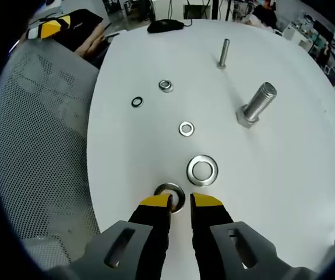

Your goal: Place the washer onto the threaded stud by aligning its center hole with the stud, sliding it down to the base, and recovering from edge contact or off-axis alignment until the washer reaches the visible bottom stop.

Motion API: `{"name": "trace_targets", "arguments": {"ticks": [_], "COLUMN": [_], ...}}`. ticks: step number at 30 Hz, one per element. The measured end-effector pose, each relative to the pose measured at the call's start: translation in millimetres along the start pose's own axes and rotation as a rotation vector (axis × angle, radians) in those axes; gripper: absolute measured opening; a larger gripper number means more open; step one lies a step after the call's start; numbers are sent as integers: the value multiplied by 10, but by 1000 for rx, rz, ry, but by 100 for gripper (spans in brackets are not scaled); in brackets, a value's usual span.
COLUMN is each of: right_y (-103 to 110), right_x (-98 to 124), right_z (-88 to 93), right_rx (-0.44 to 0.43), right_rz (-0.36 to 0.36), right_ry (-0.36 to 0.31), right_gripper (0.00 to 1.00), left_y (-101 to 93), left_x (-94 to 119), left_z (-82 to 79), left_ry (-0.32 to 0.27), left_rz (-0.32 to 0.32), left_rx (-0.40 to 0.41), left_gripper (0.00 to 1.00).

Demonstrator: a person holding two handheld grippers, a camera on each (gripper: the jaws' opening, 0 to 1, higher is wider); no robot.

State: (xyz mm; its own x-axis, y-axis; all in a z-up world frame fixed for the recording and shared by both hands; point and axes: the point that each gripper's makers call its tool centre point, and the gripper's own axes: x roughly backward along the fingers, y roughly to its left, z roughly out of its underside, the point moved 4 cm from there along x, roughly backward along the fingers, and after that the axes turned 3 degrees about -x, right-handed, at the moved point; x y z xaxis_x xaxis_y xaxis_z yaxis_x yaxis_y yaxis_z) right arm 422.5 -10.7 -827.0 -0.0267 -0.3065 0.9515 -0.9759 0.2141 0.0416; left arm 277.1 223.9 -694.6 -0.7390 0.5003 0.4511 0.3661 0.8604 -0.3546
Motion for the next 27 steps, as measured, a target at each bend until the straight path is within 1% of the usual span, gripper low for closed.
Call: {"name": "trace_targets", "arguments": {"ticks": [9,16,22,23,27], "right_y": [4,0,-13,-20,-25], "right_x": [-37,-36,-32,-36,-42], "right_z": [0,2,-2,2,20], "right_rx": [31,90,85,90,81], "right_rz": [-7,17,19,20,19], "right_ry": [31,44,39,37,32], "right_gripper": [15,12,10,8,8], "left_y": [3,5,4,4,3], "left_x": [-1,-1,0,0,0], "left_z": [0,-6,1,2,5], "left_ry": [-1,-5,0,1,3], "left_rz": [-2,-3,-3,-3,-3], "left_rx": [1,4,5,5,5], "left_gripper": [4,4,4,4,4]}}
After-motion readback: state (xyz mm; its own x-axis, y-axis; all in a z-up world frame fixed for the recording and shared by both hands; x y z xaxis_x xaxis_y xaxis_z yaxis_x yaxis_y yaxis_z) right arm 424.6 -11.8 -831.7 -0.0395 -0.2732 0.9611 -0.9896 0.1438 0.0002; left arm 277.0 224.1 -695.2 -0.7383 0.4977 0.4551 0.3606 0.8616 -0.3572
